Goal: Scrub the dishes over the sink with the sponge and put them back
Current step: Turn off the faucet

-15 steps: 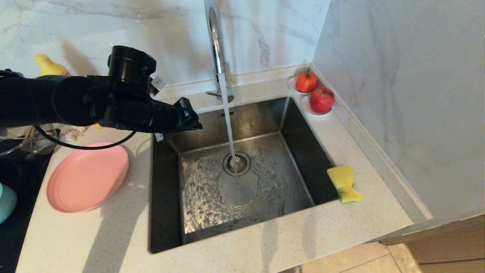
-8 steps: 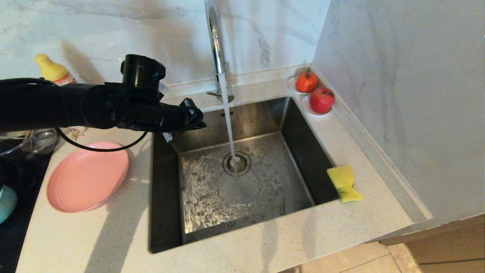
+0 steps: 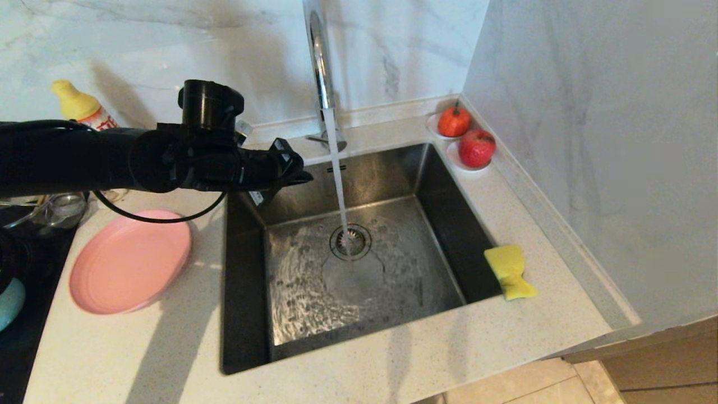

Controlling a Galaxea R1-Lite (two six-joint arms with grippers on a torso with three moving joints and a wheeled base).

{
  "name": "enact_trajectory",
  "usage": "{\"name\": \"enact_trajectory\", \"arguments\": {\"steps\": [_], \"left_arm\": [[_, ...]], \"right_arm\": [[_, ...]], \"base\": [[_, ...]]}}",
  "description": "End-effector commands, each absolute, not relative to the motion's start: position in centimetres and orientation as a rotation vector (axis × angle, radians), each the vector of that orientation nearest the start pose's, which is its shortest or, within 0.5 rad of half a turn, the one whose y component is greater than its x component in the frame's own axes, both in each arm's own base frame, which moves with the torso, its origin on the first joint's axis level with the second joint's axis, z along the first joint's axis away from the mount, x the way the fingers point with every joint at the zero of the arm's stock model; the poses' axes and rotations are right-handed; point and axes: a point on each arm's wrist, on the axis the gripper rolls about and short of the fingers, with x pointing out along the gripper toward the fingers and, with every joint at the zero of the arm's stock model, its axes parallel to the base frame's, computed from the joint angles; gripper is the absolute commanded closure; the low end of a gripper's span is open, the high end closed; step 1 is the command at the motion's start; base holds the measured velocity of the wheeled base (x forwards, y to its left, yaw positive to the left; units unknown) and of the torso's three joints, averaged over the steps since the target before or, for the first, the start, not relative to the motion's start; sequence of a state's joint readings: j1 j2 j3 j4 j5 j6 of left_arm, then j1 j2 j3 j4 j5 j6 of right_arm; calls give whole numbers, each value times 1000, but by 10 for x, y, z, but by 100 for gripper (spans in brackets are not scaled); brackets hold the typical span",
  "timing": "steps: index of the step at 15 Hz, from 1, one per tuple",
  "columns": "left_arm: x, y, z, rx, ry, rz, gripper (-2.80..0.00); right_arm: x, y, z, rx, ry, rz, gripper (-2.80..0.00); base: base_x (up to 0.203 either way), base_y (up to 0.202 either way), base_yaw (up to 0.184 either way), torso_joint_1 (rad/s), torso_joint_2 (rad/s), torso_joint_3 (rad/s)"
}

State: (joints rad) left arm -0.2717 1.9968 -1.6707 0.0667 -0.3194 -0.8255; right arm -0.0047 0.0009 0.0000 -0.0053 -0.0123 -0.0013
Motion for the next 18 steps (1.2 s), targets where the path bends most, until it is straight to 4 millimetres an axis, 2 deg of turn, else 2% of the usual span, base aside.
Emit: {"name": "enact_trajectory", "arguments": {"steps": [1,8,14,18], "left_arm": [[392,-117,252,-804,592,-404,0],[413,-120,245,-808,515,-427,0],[417,-120,254,-841,448,-457,0],[427,-121,251,-841,426,-456,0]], "right_arm": [[-23,0,76,-2,-4,-17,0],[-23,0,76,-2,-5,-17,0],[-23,0,76,-2,-5,-17,0],[-23,0,76,-2,-4,-18,0]], "base": [[0,0,0,0,0,0],[0,0,0,0,0,0],[0,0,0,0,0,0],[0,0,0,0,0,0]]}}
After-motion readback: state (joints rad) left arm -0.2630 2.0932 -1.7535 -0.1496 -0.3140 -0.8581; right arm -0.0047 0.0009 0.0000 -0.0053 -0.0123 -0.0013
